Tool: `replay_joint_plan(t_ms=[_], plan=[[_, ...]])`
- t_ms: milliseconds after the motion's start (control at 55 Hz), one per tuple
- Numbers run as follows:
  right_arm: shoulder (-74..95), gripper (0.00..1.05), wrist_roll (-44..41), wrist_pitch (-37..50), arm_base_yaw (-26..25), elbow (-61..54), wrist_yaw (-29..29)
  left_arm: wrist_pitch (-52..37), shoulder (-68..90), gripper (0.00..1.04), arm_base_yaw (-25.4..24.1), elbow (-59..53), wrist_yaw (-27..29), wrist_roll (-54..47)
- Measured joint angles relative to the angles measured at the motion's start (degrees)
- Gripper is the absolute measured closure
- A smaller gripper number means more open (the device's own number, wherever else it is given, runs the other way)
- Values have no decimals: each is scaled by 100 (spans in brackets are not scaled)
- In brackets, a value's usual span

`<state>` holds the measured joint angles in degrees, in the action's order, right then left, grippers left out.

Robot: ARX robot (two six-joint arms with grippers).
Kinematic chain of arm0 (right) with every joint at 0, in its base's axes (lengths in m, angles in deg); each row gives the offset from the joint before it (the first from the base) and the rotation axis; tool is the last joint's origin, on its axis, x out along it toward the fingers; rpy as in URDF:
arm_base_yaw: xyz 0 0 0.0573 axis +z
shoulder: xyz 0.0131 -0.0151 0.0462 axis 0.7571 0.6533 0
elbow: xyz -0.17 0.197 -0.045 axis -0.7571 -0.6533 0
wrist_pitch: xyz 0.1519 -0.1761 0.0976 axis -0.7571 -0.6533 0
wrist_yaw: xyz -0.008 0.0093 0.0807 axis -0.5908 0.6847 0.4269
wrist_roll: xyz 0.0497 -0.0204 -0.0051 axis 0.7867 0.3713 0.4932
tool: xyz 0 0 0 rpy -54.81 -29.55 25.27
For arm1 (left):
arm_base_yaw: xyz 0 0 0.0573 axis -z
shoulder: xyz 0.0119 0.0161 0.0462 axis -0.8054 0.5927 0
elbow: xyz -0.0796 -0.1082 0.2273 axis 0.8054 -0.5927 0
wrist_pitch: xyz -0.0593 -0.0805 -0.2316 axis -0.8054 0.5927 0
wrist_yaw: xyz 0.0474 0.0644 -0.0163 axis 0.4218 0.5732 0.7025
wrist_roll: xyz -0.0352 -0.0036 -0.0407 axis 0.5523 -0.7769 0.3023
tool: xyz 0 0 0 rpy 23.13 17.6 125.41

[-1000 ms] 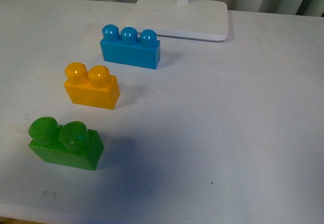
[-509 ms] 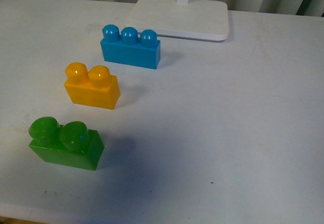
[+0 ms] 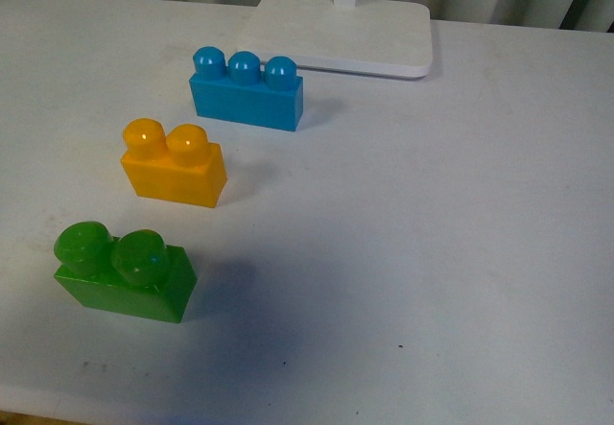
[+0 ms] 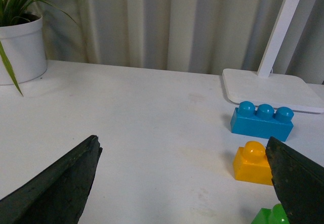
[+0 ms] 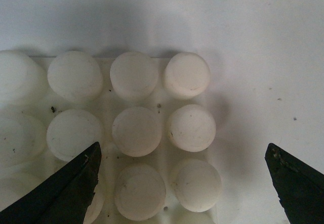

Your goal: Insert yellow block into base center

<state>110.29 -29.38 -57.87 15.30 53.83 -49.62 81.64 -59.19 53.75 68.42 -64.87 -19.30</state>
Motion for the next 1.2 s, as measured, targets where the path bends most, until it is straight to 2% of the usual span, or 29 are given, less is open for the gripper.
replay_joint_plan(t_ms=[327, 636, 891, 1200], plan=[[-83, 9, 667, -31, 431, -409, 249, 0, 0, 6, 0, 0, 0, 0], [-688, 9, 1864, 70, 1174, -1274, 240, 0, 0, 6, 0, 0, 0, 0], [-1224, 9, 3029, 251, 2179, -1895, -396, 0, 0, 6, 0, 0, 0, 0], [-1329, 9, 4192, 350, 3768, -2000, -1123, 0, 0, 6, 0, 0, 0, 0]])
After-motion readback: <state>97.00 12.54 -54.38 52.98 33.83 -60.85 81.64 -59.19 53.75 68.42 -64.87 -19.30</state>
